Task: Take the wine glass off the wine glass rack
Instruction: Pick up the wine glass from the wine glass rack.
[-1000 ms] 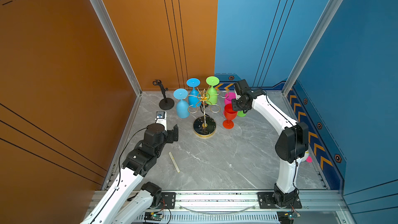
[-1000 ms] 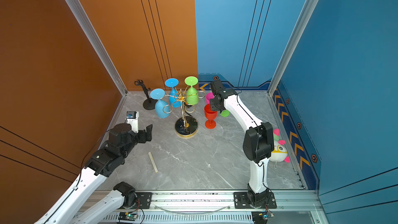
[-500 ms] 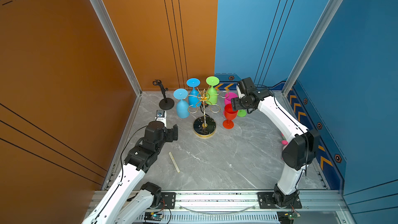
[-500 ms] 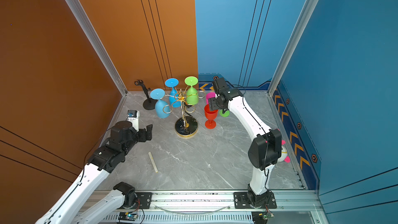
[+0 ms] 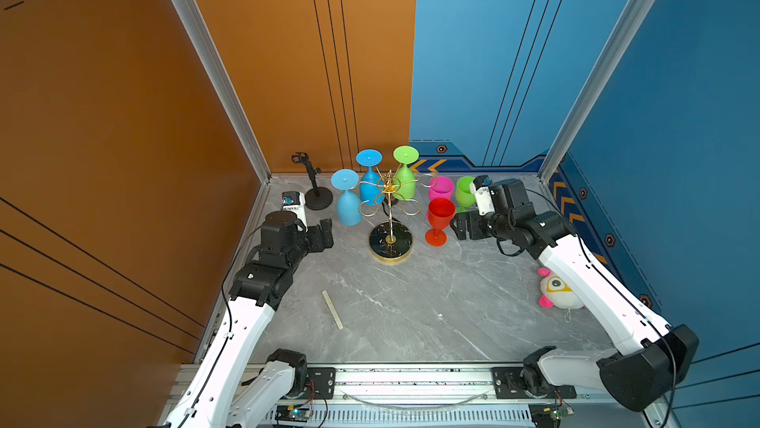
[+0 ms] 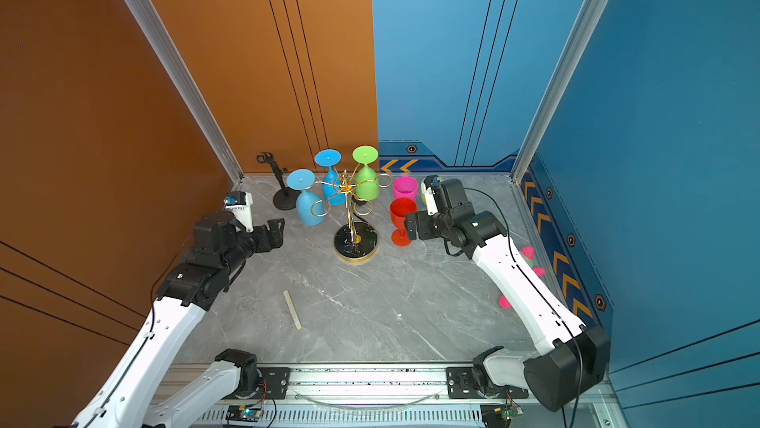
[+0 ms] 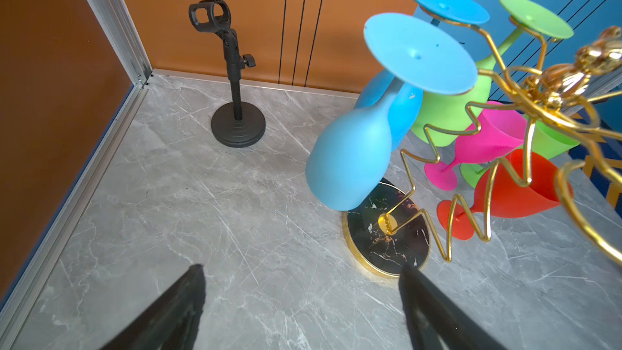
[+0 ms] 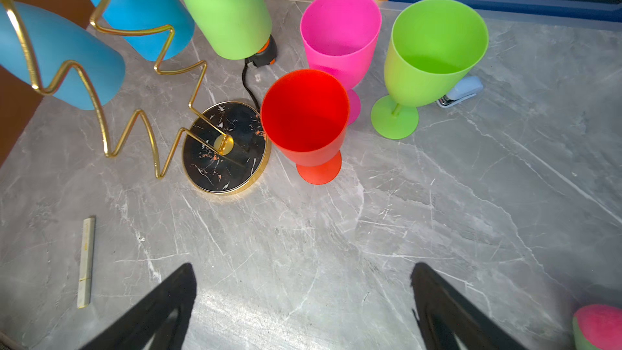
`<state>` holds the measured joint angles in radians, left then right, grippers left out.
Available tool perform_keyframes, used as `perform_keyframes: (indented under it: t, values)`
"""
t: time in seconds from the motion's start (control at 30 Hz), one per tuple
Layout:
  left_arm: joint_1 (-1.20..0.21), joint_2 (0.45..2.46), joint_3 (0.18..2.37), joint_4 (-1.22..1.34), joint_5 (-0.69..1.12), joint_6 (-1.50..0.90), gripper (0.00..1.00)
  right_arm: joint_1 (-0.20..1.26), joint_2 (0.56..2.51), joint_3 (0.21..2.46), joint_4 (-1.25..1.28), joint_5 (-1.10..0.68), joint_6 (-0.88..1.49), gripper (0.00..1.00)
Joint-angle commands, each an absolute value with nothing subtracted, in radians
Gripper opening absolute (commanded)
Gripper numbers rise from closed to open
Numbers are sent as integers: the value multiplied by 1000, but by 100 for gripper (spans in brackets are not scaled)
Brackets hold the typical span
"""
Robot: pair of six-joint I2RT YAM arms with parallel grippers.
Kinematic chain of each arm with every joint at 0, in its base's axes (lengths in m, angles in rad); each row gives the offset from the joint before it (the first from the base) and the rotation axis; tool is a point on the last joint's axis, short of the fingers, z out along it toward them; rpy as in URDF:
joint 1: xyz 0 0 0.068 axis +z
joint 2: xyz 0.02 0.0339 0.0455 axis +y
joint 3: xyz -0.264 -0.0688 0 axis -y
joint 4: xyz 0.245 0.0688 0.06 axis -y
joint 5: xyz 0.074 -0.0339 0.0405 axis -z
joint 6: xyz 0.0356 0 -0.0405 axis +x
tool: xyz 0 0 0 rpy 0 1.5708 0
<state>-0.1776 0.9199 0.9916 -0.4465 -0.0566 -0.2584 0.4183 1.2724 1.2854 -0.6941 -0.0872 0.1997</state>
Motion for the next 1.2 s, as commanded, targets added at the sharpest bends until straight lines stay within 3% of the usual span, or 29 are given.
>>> perform_keyframes:
  t: [0.0, 0.47, 0.7, 1.17]
  values:
    - [-154, 958, 1071, -453, 40, -316, 88, 410, 1193, 1206, -602, -167, 211, 99]
    - [-116, 1137, 1205, -361, 186, -533, 72, 408, 1009, 1001, -536, -254, 222, 99]
    - [-72, 1205, 1206, -238, 314, -676, 63, 409, 983, 976, -532, -260, 233, 99]
    - [-37, 1275, 1201, -127, 403, -762, 50, 408, 979, 955, -521, -267, 248, 98]
